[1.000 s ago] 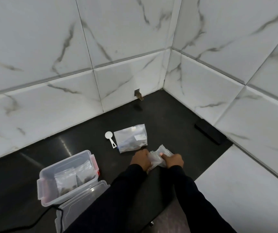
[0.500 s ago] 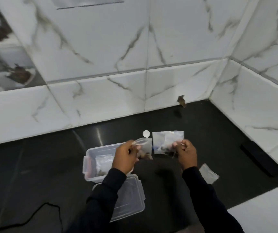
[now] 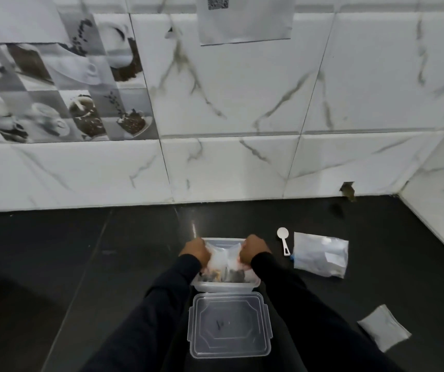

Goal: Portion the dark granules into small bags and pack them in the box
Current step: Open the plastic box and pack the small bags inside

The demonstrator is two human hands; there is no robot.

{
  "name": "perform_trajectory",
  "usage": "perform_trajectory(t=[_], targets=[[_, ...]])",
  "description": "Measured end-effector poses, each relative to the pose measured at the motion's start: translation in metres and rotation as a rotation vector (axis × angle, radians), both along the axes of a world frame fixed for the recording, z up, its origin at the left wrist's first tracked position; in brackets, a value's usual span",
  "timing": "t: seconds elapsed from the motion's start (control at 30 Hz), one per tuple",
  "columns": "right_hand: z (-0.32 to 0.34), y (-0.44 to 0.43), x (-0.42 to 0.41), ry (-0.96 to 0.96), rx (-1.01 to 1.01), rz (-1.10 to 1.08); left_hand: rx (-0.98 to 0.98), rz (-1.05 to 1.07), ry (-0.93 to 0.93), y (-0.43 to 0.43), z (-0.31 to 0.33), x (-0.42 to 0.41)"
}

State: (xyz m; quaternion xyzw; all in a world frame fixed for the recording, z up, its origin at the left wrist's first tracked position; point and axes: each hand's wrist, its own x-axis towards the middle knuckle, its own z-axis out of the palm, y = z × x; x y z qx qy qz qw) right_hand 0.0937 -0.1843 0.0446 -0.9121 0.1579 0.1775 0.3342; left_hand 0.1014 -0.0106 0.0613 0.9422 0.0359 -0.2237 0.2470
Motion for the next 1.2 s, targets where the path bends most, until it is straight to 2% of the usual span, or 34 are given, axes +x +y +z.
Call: perform_trajectory(t=[0.1, 0.2, 0.3, 0.4, 0.53, 0.6, 0.73, 0.87, 1.0, 1.13, 1.2], targets=[[-0.005, 0.022, 0.0, -0.065, -0.306, 0.164, 0.042, -0.036, 0.095, -0.012, -0.005, -0.002], [-0.008, 0.036, -0.007, -0.12, -0.627, 0.394, 0.214, -0.11, -0.029, -0.02, -0.013, 0.001], [-0.007, 0.039, -0.017, -0.15, -0.745, 0.495, 0.407, -0.263, -0.211, -0.024, -0.012, -0.01], [-0.005, 0.034, -0.02, -0.234, -0.652, 0.412, 0.448, -0.278, -0.31, -0.025, -0.013, -0.013], [0.007, 0.014, -0.031, -0.312, -0.516, 0.271, 0.393, -0.297, -0.384, -0.038, -0.002, -0.016], [0.014, -0.005, -0.044, -0.336, -0.395, 0.12, 0.308, -0.341, -0.416, -0.056, 0.007, -0.018], [0.012, -0.072, -0.086, -0.42, -0.165, -0.326, 0.076, -0.506, -0.423, -0.113, 0.018, -0.037], [-0.015, -0.155, -0.142, -0.387, -0.159, -0.695, -0.107, -0.621, -0.272, -0.173, 0.007, -0.072], [-0.039, -0.205, -0.189, -0.069, -0.219, -1.043, -0.251, -0.615, -0.014, -0.212, -0.02, -0.103], [-0.045, -0.225, -0.206, 0.124, -0.07, -0.932, -0.409, -0.494, 0.232, -0.247, -0.039, -0.122], [-0.048, -0.225, -0.203, 0.176, -0.063, -0.941, -0.501, -0.401, 0.356, -0.267, -0.044, -0.129]])
